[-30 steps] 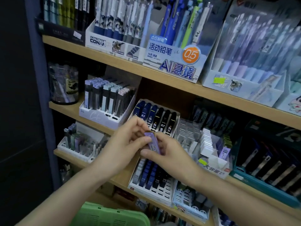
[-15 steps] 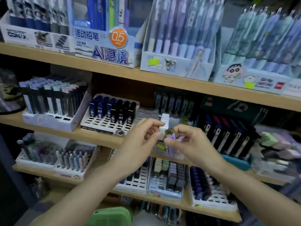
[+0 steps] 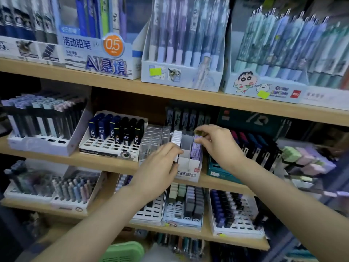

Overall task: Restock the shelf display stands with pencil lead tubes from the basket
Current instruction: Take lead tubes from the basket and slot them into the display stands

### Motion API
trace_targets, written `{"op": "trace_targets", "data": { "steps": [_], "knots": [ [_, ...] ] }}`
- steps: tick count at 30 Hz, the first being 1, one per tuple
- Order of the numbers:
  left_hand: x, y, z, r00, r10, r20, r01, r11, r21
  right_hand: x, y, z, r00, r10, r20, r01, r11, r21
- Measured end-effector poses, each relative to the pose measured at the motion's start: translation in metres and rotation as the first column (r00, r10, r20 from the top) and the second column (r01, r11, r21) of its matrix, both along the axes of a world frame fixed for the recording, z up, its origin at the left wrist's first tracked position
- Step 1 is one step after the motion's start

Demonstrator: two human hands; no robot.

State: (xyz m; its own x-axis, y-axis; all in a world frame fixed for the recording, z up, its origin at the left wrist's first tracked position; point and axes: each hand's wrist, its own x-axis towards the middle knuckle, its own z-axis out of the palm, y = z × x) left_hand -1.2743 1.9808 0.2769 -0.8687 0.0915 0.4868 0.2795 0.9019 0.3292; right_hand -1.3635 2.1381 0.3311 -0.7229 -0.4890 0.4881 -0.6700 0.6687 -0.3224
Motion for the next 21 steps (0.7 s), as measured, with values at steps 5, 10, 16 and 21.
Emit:
{"op": "trace_targets", "data": {
  "steps": [5,10,16,21],
  "knots": [
    [0.003,0.001,0.001,1.000,0.000,0.002,0.000,1.000,-0.023,-0.006,-0.003,-0.008,1.000,-0.020,-0.006,0.021,0.993,0.119],
    [0.003,0.000,0.000,1.000,-0.003,-0.003,0.003,0.999,-0.044,-0.005,-0.003,-0.009,0.999,-0.046,-0.020,0.049,0.986,0.157],
    [0.004,-0.001,0.000,1.000,0.001,0.000,-0.001,0.993,-0.115,-0.005,-0.001,-0.015,0.978,-0.075,-0.196,0.136,0.939,0.316],
    [0.005,-0.004,0.006,1.000,-0.005,-0.015,0.002,0.983,-0.184,-0.004,0.004,-0.028,0.931,-0.015,-0.365,0.174,0.897,0.406]
  ]
}}
